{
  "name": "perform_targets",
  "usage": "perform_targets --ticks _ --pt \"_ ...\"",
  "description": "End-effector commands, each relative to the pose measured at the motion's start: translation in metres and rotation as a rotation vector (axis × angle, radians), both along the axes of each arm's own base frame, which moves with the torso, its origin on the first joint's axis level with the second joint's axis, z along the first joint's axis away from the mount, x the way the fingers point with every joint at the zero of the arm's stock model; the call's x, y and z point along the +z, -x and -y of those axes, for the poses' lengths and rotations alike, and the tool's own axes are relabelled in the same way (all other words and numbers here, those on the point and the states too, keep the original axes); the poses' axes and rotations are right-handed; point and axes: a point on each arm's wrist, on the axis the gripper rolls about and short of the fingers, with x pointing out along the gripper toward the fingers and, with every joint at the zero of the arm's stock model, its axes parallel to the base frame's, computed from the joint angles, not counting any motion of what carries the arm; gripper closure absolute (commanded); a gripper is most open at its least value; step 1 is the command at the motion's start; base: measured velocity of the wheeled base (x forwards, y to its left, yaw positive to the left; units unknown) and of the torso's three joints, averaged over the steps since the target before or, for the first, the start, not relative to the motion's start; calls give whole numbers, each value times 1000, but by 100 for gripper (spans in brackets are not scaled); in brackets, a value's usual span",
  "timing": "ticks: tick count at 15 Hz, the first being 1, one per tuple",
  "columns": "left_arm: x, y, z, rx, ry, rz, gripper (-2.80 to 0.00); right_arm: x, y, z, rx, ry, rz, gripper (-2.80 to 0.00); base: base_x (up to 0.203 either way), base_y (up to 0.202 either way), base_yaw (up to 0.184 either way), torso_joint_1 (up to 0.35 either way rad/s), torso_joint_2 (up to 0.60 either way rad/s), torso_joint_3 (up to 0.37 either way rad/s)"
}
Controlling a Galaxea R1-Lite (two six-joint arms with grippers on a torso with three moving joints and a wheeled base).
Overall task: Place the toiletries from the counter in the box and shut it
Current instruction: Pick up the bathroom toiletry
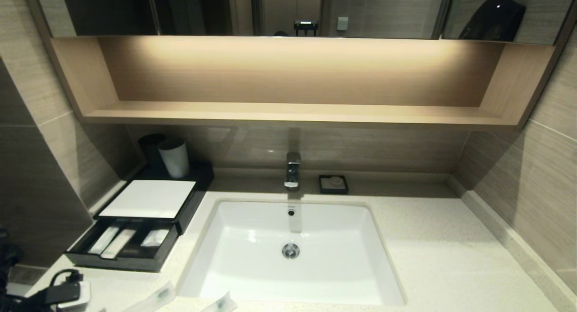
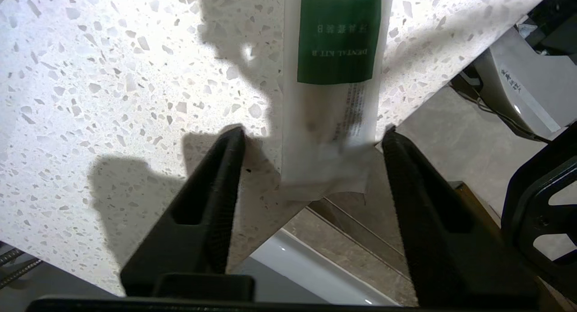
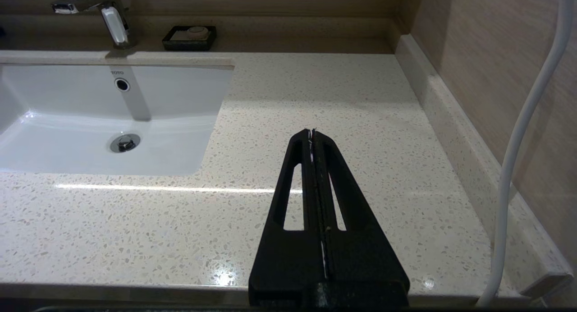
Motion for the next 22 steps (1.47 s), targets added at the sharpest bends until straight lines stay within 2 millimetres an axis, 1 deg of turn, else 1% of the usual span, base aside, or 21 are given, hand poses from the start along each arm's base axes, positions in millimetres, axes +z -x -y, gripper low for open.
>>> perform_targets --ticks 1,6,13,18,20,22 --pt "1 0 -1 -2 -7 15 0 0 0 0 0 0 0 0 0 0 0 0 0 0" --pt "4 1 -1 0 -14 25 0 0 0 0 0 0 0 0 0 0 0 0 0 0" --pt "17 7 -4 28 -38 81 0 0 0 0 0 0 0 0 0 0 0 0 0 0" --pt "39 21 -4 79 -45 141 0 0 0 0 0 0 0 0 0 0 0 0 0 0" --pt "51 25 -4 123 -26 155 0 0 0 0 0 0 0 0 0 0 0 0 0 0" --pt "67 23 -6 210 3 147 0 0 0 0 0 0 0 0 0 0 0 0 0 0"
